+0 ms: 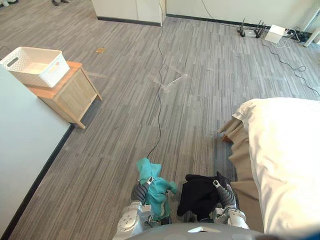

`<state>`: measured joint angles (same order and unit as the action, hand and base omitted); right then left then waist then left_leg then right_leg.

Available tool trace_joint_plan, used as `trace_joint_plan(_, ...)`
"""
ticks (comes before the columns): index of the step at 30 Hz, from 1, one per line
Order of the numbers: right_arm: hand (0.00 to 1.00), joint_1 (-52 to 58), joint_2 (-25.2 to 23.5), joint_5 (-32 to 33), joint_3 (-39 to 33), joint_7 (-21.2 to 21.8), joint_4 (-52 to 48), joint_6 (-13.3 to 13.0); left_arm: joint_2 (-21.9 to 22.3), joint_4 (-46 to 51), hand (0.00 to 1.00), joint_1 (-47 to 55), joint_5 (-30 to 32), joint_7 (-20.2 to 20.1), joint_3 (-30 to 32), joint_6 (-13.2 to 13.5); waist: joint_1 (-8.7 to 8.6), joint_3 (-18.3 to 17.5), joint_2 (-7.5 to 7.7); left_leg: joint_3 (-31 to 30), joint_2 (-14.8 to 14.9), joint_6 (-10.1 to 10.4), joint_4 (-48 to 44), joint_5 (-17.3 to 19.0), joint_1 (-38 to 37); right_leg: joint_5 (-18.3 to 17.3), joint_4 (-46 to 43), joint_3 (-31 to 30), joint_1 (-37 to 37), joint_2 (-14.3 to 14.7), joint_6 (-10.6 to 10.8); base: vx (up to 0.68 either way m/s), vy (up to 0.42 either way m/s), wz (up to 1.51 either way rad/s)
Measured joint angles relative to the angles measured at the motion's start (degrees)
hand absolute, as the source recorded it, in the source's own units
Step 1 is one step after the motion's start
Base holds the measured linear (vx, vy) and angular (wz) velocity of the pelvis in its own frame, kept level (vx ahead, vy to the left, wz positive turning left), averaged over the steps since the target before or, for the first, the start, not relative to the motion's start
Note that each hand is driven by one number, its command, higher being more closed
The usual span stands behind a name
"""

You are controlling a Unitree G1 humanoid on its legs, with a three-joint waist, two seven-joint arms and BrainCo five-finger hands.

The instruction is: Tidy the bed and pick cloth on bed and put in laundry

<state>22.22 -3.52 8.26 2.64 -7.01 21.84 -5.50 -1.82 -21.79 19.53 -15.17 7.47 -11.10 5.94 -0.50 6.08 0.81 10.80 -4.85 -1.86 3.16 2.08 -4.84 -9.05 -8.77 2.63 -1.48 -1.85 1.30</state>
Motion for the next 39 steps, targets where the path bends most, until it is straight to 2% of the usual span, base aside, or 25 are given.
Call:
trace_joint_plan(3, 1.0, 0.24, 0.05, 0.56, 0.06, -1.92, -0.24, -0.32, 1.32, 0.08, 1.0, -0.95, 0.08, 2.8, 0.57, 0.2, 0.23, 1.62, 0.24, 0.09, 0.52, 2.83, -8.9, 4.36, 2.78, -1.43, -2.0, 0.12, -0.65, -0.48, -0.98, -0.07, -0.055, 0.05)
trace_joint_plan(5, 1.0, -0.36, 0.06, 1.59, 0.5, -3.17, -1.07, -0.78, 2.45, 0.53, 1.0, -2.45, 0.01, 4.49, 2.33, 0.97, 0.68, 4.76, 0.98, 2.06, 1.67, 4.25, -24.74, 6.93, 8.67, -4.91, -4.78, 0.33, -1.19, -1.42, -2.52, -0.13, -0.077, 0.2)
trace_joint_plan(6, 1.0, -0.43, 0.05, 1.82, 0.87, -3.78, -1.89, -0.81, 2.91, 0.95, 1.0, -2.97, -0.02, 5.35, 2.71, 1.02, 0.87, 5.75, 1.39, 3.33, 3.62, 4.92, -34.68, 7.15, 13.97, -5.33, -5.38, 0.91, -1.28, -1.64, -3.03, -0.19, -0.078, 0.2)
trace_joint_plan(7, 1.0, 0.33, 0.75, 1.96, 0.87, -4.8, -2.57, -0.9, 3.52, 1.42, 1.0, -2.7, -0.03, 6.7, 2.44, 1.22, 1.67, 6.04, 0.1, 5.64, 7.79, 4.16, -44.0, 8.62, 18.15, -5.48, -5.3, 1.61, -2.0, -1.16, -3.33, -0.12, -0.032, 0.19)
trace_joint_plan(8, 1.0, 0.15, 1.5, 2.23, 1.0, -5.32, -2.51, -0.88, 3.46, 1.43, 1.0, -2.02, -0.04, 6.78, 2.4, 1.24, 1.53, 5.9, -0.39, 6.13, 10.26, 4.33, -45.51, 9.8, 20.33, -6.14, -5.15, 2.41, -2.97, -1.29, -3.34, -0.02, 0.018, 0.17)
trace_joint_plan(9, 1.0, -0.02, 1.91, 2.24, 0.95, -5.57, -2.49, -0.92, 3.46, 1.43, 1.0, -1.98, -0.05, 6.83, 2.35, 1.24, 1.36, 5.84, -0.61, 6.06, 10.83, 4.32, -44.31, 10.08, 21.08, -6.52, -5.11, 2.71, -3.16, -1.51, -3.21, 0.08, 0.061, 0.29)
trace_joint_plan(12, 1.0, -1.77, 3.59, 2.16, 0.19, -6.03, 0.02, -1.09, 3.46, 1.4, 1.0, -2.31, -0.03, 6.77, 2.01, 1.29, 1.5, 5.88, -0.73, 3.21, 9.04, 5.12, -25.67, 7.33, 21.14, -6.83, -2.55, 3.0, -4.33, -3.87, -2.46, 0.24, 0.148, 0.18)
trace_joint_plan(13, 1.0, -2.59, 4.12, 2.1, -0.42, -6.0, 1.33, -1.15, 3.53, 0.94, 1.0, -2.37, -0.02, 6.72, 1.99, 1.27, 1.6, 6.02, -1.32, 1.64, 7.95, 4.91, -14.46, 2.51, 19.25, -6.99, -1.39, 2.8, -5.42, -4.93, -0.62, 0.38, 0.237, 0.05)
trace_joint_plan(14, 1.0, -3.31, 4.65, 2.05, -0.94, -6.0, 2.97, -1.13, 3.79, 0.48, 1.0, -2.39, -0.03, 6.68, 2.05, 1.26, 1.65, 5.98, -2.18, 1.67, 6.69, 3.68, -8.61, -6.43, 16.82, -7.62, -0.37, 2.81, -6.64, -5.97, 1.12, 0.41, 0.245, 0.03)
trace_joint_plan(15, 1.0, -3.39, 4.81, 2.02, -1.16, -6.0, 3.93, -1.12, 4.01, 0.3, 1.0, -2.27, -0.03, 6.68, 1.99, 1.27, 1.63, 6.0, -2.5, 2.14, 6.07, 1.12, -8.31, -7.33, 16.17, -7.57, 0.33, 2.9, -7.39, -6.46, 1.41, 0.41, 0.215, 0.03)
trace_joint_plan(18, 1.0, -4.68, 3.3, 1.66, -1.74, -5.72, 5.08, -1.06, 3.52, -0.04, 1.0, -4.4, -0.06, 6.74, 2.63, 1.27, 2.43, 6.46, -1.36, 3.03, 4.05, -2.92, -16.78, -0.84, 19.21, -3.22, 2.78, 0.27, -9.14, -8.96, 4.32, 0.46, 0.183, 0.1)
trace_joint_plan(20, 1.0, -4.45, 3.23, 1.64, -1.89, -5.57, 5.2, -1.06, 3.67, -0.01, 1.0, -4.2, -0.05, 6.74, 2.44, 1.24, 2.33, 6.65, -1.03, 3.09, 3.26, -3.04, -17.07, 1.04, 17.1, -2.76, 0.56, -0.54, -10.15, -9.71, 5.03, 0.35, 0.131, 0.0)
trace_joint_plan(22, 1.0, -4.46, 3.76, 1.63, -2.93, -5.55, 6.31, -1.13, 3.61, -0.16, 1.0, -3.7, 0.03, 6.7, 1.88, 1.2, 1.52, 6.66, -0.64, 2.92, 2.05, -2.74, -15.13, 3.83, 11.57, -2.03, -14.01, -1.73, -6.45, -10.26, 5.64, 0.37, 0.134, -0.08)
trace_joint_plan(24, 1.0, -4.35, 4.08, 1.62, -4.4, -5.98, 6.82, -1.07, 2.54, -1.7, 1.0, -4.21, 0.09, 6.78, 1.48, 1.15, -0.13, 6.58, -0.08, 2.47, 0.8, -2.38, -10.87, 6.6, 4.82, 7.21, -40.55, -2.9, 5.07, -11.97, 5.19, 0.41, 0.112, 0.02)
trace_joint_plan(26, 1.0, -4.5, 4.11, 1.62, -4.41, -6.41, 6.71, -1.04, 0.99, -2.48, 1.0, -5.06, 0.1, 7.21, 1.0, 0.92, -1.47, 6.47, 0.62, 0.96, 0.36, -2.56, -9.94, 7.77, 1.34, 2.56, -51.87, -0.07, 12.22, -13.54, 2.35, 0.41, 0.041, 0.13)
trace_joint_plan(27, 1.0, -4.51, 4.09, 1.62, -4.41, -6.56, 6.7, -1.04, 0.68, -2.69, 1.0, -5.15, 0.1, 7.48, 0.98, 0.92, -1.78, 6.5, 0.64, 0.63, 0.44, -2.59, -9.7, 7.95, 0.46, 1.41, -52.97, 0.8, 13.51, -13.54, 2.18, 0.48, -0.033, 0.42)
trace_joint_plan(30, 1.0, -4.55, 3.57, 1.73, -4.78, -7.17, 6.32, -1.13, 0.51, -3.25, 1.0, -6.86, 0.08, 8.69, 1.03, 0.92, -3.99, 7.23, -0.24, -3.73, 2.8, -2.16, -8.07, 8.67, -3.86, -6.03, -47.28, 6.78, 19.92, -11.08, 1.6, 0.47, -0.141, 0.75)
trace_joint_plan(31, 1.0, -4.96, 3.54, 1.73, -5.1, -7.21, 6.18, -1.18, 1.02, -3.22, 1.0, -8.0, 0.08, 8.8, 1.05, 0.96, -3.98, 8.18, -1.5, -5.09, 4.8, -0.78, -8.29, 9.48, -5.3, -6.57, -38.6, 8.18, 21.75, -9.26, 1.64, 0.53, -0.285, 0.83)
trace_joint_plan(32, 1.0, -5.98, 3.83, 1.67, -5.5, -7.21, 6.47, -1.25, 1.39, -3.34, 1.0, -9.01, 0.09, 8.78, 1.48, 0.98, -3.99, 8.43, -1.92, -5.76, 6.62, 0.47, -8.22, 10.23, -6.65, -4.87, -27.68, 8.01, 22.57, -7.77, 1.95, 0.44, -0.27, 0.65)
trace_joint_plan(33, 1.0, -6.26, 3.83, 1.67, -5.65, -7.24, 6.55, -1.24, 1.43, -3.34, 1.0, -9.01, 0.09, 8.77, 1.8, 0.99, -3.92, 8.48, -2.0, -5.89, 7.21, 0.87, -8.18, 10.47, -7.07, -3.57, -23.55, 7.67, 22.81, -7.41, 2.0, 0.46, -0.333, 0.65)
trace_joint_plan(35, 1.0, -6.86, 3.44, 1.66, -5.59, -7.23, 6.55, -1.23, 0.89, -3.45, 1.0, -9.28, 0.12, 8.77, 4.02, 1.09, -3.41, 8.14, -0.48, -6.89, 9.31, 5.83, -8.14, 13.58, -10.01, 12.31, -0.91, 4.47, 22.98, -7.29, 2.88, 0.5, -0.402, 0.54)
trace_joint_plan(36, 1.0, -6.85, 3.49, 1.66, -5.6, -7.24, 6.69, -1.21, 0.95, -3.85, 1.0, -9.28, 0.12, 8.77, 4.62, 1.09, -3.32, 8.2, -0.02, -6.97, 9.85, 6.63, -8.13, 14.12, -10.73, 16.87, -0.98, 4.49, 22.75, -7.17, 2.33, 0.51, -0.439, 0.16)
trace_joint_plan(37, 1.0, -8.64, 4.02, 1.65, -6.26, -7.21, 7.15, -1.04, 1.84, -5.99, 1.0, -10.05, 0.09, 9.07, 5.99, 0.93, -2.28, 8.83, -2.64, -7.08, 12.42, 7.45, -8.64, 13.57, -10.73, 16.63, -3.32, 5.45, 22.85, -4.58, -0.3, 0.48, -0.424, 0.14)
trace_joint_plan(38, 1.0, -9.64, 3.47, 1.65, -7.73, -7.32, 6.61, -0.96, 2.59, -6.12, 1.0, -10.63, 0.11, 8.87, 6.79, 1.05, -2.63, 10.11, -2.88, -7.01, 12.64, 7.64, -9.07, 10.25, -10.9, 12.91, -9.8, 5.8, 24.43, -5.12, -2.47, 0.54, -0.493, 0.19)
trace_joint_plan(39, 1.0, -9.28, 3.3, 1.65, -8.08, -7.3, 6.36, -0.8, 3.25, -6.12, 1.0, -10.39, 0.11, 8.87, 6.78, 1.06, -2.68, 10.14, -2.89, -6.97, 12.83, 7.64, -9.28, 8.48, -11.73, 10.32, -13.14, 6.38, 24.72, -5.5, -2.79, 0.53, -0.463, 0.47)
